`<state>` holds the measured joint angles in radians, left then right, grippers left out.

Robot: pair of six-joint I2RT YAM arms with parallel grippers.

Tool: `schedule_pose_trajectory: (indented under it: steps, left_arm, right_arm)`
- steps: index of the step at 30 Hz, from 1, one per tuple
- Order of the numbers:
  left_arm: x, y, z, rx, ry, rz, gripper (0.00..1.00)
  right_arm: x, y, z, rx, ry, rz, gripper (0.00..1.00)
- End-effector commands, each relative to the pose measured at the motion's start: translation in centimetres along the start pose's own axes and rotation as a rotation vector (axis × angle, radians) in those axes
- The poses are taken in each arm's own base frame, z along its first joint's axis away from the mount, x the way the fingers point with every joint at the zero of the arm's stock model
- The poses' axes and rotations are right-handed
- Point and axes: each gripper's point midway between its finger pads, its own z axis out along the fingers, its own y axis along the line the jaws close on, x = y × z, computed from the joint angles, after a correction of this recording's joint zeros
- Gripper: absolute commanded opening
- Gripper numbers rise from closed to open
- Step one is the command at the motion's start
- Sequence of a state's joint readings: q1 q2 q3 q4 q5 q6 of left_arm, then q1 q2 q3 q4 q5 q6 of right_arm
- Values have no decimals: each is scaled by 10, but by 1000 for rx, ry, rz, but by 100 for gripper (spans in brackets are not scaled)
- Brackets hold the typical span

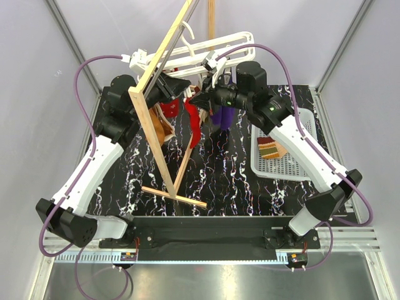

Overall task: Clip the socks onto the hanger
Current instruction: Clamp the sock onto the hanger.

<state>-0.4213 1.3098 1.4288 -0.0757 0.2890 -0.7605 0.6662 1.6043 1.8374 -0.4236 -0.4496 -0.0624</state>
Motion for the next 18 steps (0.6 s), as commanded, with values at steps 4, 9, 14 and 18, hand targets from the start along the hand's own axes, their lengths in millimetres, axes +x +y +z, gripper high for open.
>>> schedule_pose_trajectory:
  steps: [4, 9, 14, 18]
  left_arm:
    - [13, -8, -3, 50, 58, -5, 0]
    - [13, -9, -3, 52, 58, -4, 0]
    - [12, -12, -5, 64, 55, 1, 0]
    - [12, -12, -5, 65, 56, 4, 0]
  right_arm:
    - [-46, 16, -21, -35, -148, -43, 0]
    - [-50, 18, -21, -45, -165, -48, 0]
    - [-48, 12, -11, -38, -149, -39, 0]
    - [-51, 7, -6, -23, -146, -38, 0]
